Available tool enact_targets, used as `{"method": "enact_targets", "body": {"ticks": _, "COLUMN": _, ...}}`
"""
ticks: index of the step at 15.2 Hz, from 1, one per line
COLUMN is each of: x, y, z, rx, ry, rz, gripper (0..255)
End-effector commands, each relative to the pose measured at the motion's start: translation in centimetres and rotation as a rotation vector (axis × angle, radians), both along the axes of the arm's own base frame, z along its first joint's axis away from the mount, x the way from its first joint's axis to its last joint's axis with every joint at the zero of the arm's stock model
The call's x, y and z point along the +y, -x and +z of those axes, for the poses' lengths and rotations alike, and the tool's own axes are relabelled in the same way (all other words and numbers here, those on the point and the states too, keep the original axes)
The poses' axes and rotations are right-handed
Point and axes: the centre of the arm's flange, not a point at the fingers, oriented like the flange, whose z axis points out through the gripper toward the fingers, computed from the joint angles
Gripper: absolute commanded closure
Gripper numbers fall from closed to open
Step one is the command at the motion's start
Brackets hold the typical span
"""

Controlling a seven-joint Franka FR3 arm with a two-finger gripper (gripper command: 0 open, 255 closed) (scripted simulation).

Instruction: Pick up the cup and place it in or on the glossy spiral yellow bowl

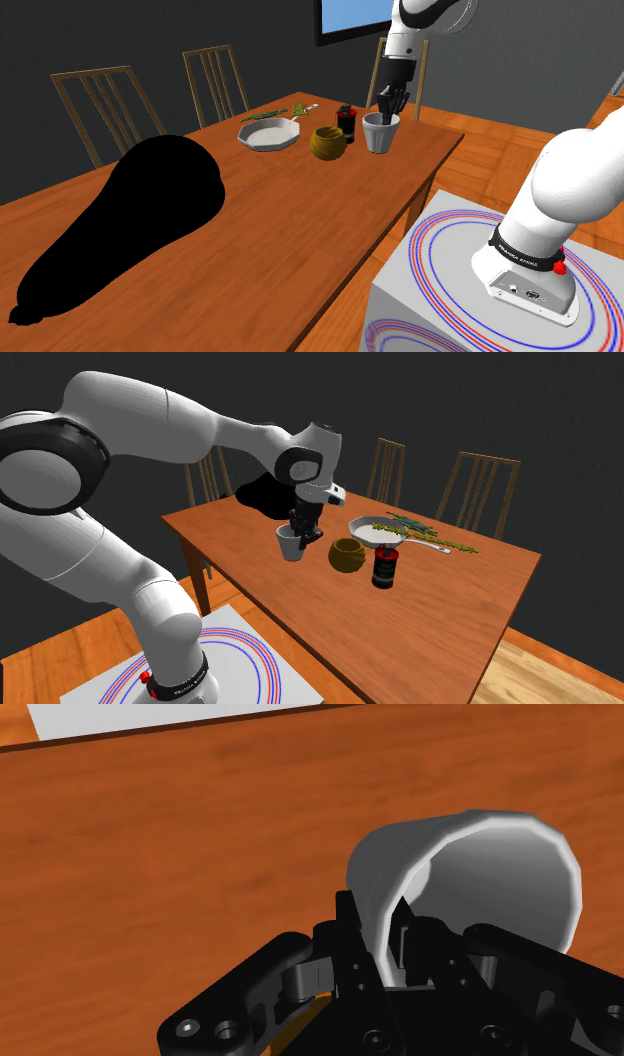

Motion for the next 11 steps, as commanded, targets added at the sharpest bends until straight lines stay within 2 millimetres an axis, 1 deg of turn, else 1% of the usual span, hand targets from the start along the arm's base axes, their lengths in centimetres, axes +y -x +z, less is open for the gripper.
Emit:
{"method": "enact_targets", "body": {"ticks": 1, "x": 0.0, "y": 0.0, "z": 1.2, "rx": 0.000, "ry": 0.000, "rz": 0.000, "gripper": 255}}
{"method": "enact_targets", "body": {"ticks": 6, "x": 0.0, "y": 0.0, "z": 3.8, "rx": 0.000, "ry": 0.000, "rz": 0.000, "gripper": 255}}
{"method": "enact_targets", "body": {"ticks": 7, "x": 0.0, "y": 0.0, "z": 4.1, "rx": 0.000, "ry": 0.000, "rz": 0.000, "gripper": 255}}
{"method": "enact_targets", "body": {"ticks": 11, "x": -1.1, "y": -5.1, "z": 4.7, "rx": 0.000, "ry": 0.000, "rz": 0.000, "gripper": 255}}
